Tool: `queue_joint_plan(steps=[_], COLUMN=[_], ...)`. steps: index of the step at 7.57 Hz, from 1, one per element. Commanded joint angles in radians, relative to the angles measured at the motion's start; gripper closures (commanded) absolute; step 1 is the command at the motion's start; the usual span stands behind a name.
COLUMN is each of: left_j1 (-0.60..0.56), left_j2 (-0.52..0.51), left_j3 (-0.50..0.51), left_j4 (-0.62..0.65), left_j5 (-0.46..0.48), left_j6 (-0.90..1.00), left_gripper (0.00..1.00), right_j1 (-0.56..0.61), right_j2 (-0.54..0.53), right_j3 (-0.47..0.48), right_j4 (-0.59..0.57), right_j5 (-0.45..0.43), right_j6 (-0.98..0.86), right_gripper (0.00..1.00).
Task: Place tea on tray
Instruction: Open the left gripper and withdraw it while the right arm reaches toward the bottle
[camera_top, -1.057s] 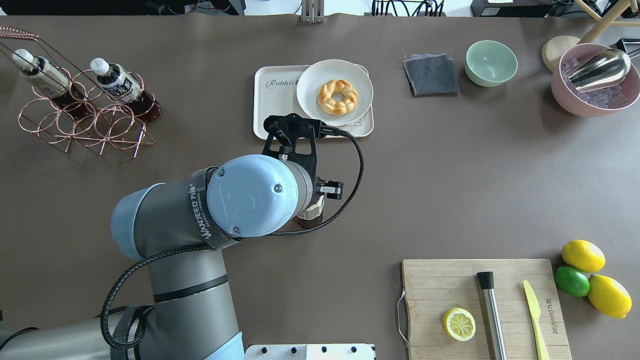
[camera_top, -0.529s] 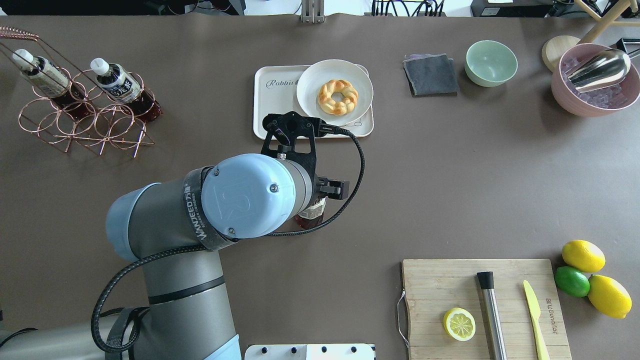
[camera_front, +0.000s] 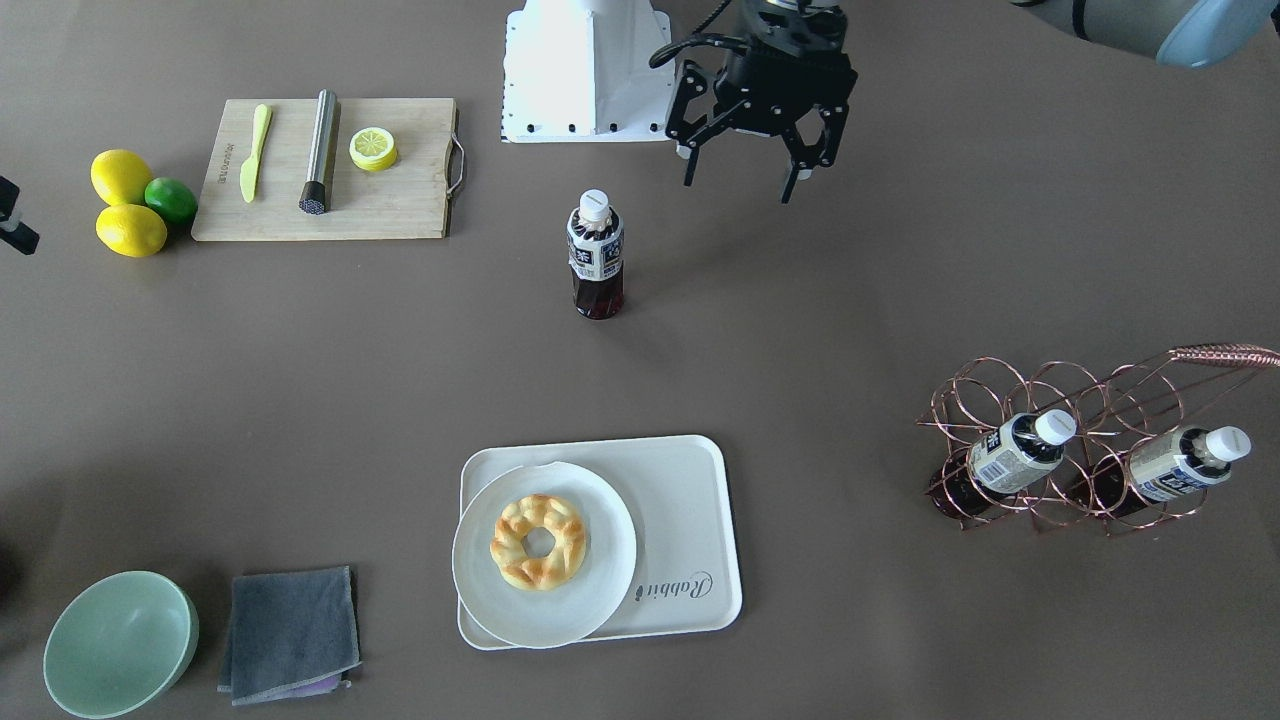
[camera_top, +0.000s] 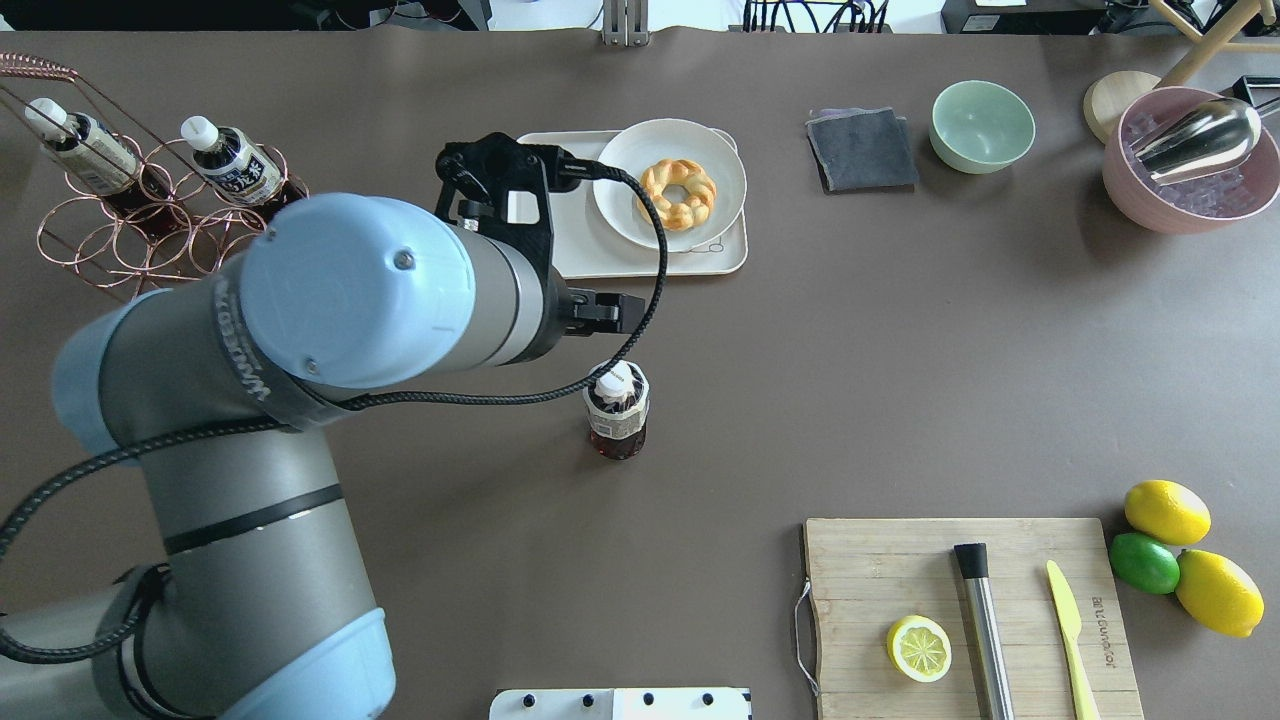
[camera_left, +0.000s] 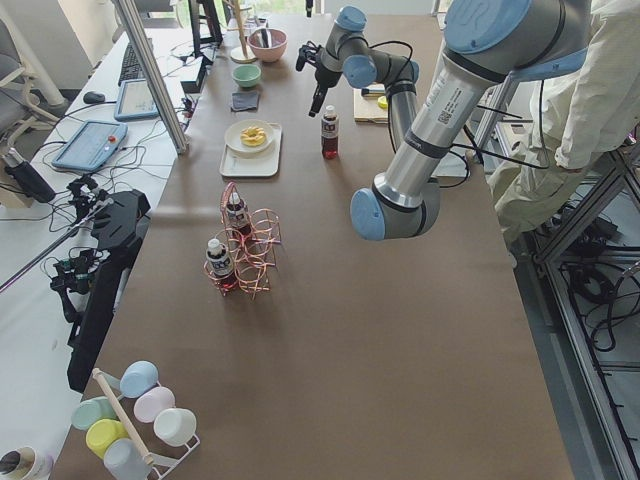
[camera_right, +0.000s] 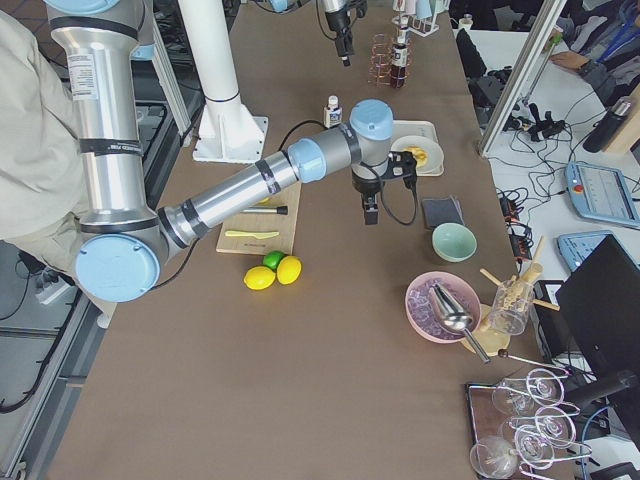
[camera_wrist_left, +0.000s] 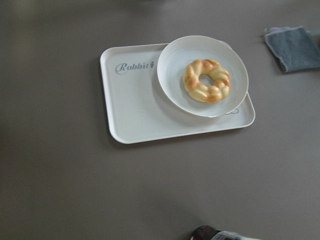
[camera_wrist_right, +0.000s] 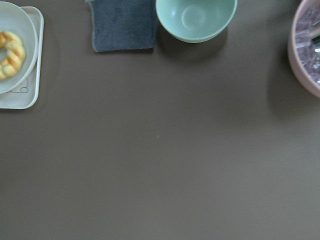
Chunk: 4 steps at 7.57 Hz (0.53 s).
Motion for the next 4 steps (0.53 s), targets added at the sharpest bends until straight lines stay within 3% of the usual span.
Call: queue_joint_plan(steps=[1,2,4], left_j1=[-0.246,-0.268,-0.325], left_j2=[0.201,0.246,0.294], left_j3=[-0.051,-0.048,-0.032], left_j4=[0.002,0.002,-0.001], left_j5=[-0.248,-0.262,-0.342], left_j6=[0.236,0.261,0.265], left_gripper=[0.04,0.03,0.03], right_j1=[-0.301,-0.418,-0.619], right_j2=[0.148,0.236,0.484], right_j3=[0.115,0.114,0.079], right_j4=[-0.001,-0.01,-0.201], right_j5=[-0.152,-0.214,-0.448], right_j6=[0.413,0.569,0.637], right_gripper=[0.0,0.0,0.0])
